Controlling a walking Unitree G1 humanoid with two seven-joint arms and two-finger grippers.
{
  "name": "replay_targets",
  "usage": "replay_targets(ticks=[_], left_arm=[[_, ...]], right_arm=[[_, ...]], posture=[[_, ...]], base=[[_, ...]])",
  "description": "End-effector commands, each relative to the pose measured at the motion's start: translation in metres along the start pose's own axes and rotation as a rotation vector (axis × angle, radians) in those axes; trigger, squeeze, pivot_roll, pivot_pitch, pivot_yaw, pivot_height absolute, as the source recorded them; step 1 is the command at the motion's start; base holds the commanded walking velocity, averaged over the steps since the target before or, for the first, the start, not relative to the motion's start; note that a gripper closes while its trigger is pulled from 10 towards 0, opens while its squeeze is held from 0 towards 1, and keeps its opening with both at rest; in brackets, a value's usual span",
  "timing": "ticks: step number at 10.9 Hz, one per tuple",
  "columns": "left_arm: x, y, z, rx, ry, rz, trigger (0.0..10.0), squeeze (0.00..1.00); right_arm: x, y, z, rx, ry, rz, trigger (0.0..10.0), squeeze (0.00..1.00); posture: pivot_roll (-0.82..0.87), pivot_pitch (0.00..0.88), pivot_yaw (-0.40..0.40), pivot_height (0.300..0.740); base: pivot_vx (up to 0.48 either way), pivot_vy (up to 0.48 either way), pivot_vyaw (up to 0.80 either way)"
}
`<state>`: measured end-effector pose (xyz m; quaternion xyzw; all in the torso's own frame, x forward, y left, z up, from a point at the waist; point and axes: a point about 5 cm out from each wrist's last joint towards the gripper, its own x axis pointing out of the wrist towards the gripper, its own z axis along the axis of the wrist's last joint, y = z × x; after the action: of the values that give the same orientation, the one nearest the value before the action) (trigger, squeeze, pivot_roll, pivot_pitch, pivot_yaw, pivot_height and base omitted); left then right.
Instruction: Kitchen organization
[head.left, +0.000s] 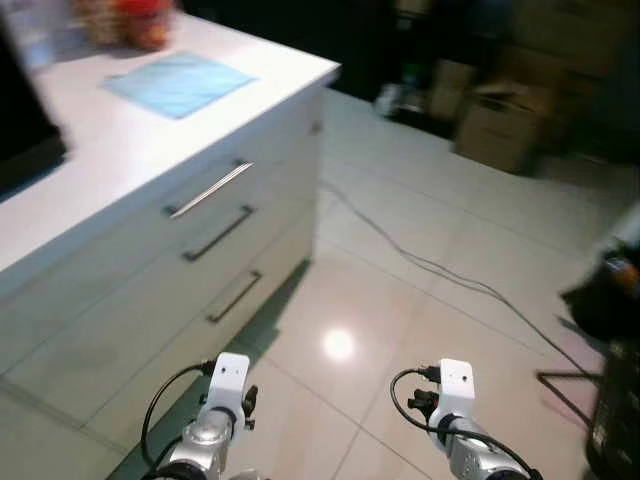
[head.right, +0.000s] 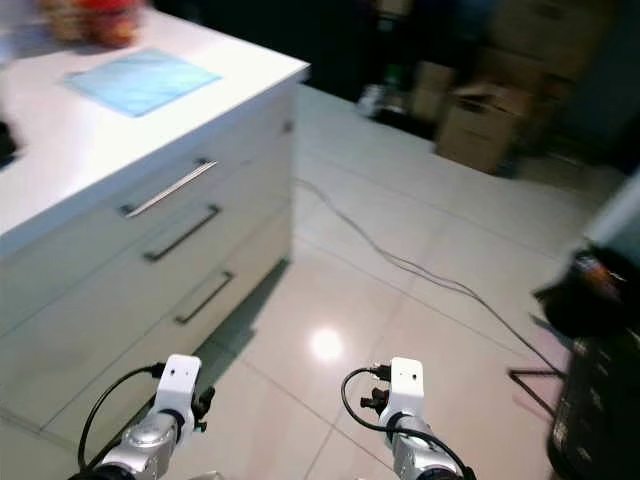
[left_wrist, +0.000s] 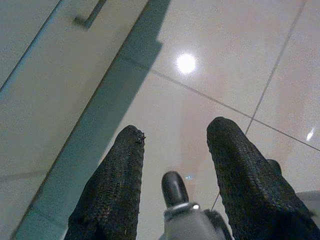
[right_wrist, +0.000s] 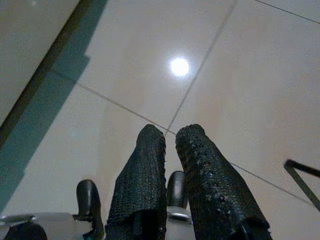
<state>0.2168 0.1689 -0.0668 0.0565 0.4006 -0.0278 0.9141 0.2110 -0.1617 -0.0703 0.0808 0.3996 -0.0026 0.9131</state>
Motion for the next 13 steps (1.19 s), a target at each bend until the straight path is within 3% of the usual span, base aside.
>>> replay_targets(ticks=[1, 13], left_arm=[[-0.0005, -0.0007, -0.0034, -0.012, 0.016, -0.008, 10.0, 0.00], [-0.0020, -0.0028, -0.0094, 0.014, 0.027, -0.027, 10.0, 0.00]], right_arm=[[0.0003, 0.0010, 0.0008, -0.005, 0.000, 0.008, 10.0, 0.00], [-0.0001, 0.0039, -0.0032, -0.011, 0.018, 0.030, 10.0, 0.00]], posture=[[-0.01, 0.020, -0.026, 0.740], [0.00, 0.001, -0.019, 0.740]], base=[[0.000, 0.000, 0.80], [0.000, 0.000, 0.80]])
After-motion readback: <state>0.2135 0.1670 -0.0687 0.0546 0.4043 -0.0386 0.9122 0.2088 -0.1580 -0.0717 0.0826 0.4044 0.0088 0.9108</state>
